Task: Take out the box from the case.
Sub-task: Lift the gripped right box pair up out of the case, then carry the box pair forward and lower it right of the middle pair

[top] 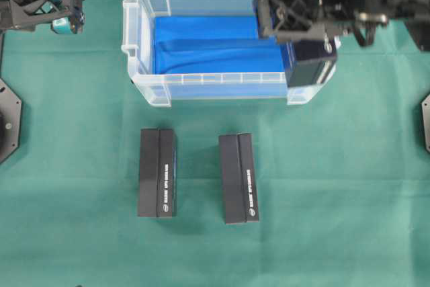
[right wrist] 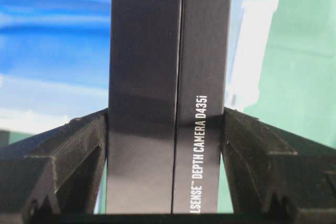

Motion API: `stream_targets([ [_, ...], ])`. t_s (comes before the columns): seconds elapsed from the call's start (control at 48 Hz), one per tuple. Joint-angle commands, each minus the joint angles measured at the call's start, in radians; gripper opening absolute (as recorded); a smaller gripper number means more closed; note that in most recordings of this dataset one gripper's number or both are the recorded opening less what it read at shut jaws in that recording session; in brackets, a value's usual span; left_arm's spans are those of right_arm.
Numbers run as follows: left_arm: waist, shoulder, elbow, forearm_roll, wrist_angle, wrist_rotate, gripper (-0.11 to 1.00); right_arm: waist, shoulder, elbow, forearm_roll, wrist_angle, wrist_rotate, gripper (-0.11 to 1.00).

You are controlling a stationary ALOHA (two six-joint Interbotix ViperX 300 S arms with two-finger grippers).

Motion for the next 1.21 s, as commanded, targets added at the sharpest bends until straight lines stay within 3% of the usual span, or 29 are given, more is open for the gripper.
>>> stream_targets([
  [0.0, -0.003, -0.011, -0.011, 0.005, -0.002, 0.003, 0.96, 0.04, -0.035, -0.028, -0.008, 0.021, 0.021, 0.67],
  [0.916, -0.003, -0.009, -0.009, 0.006, -0.002, -0.002, 0.96, 0.4, -0.002, -0.051, -0.015, 0.1, 0.397, 0.67],
  [1.187, -0.003, -0.005, -0.009, 0.006, -0.003, -0.002, 0.96, 0.445, 0.014, -0.067, -0.015, 0.132, 0.439, 0.67],
])
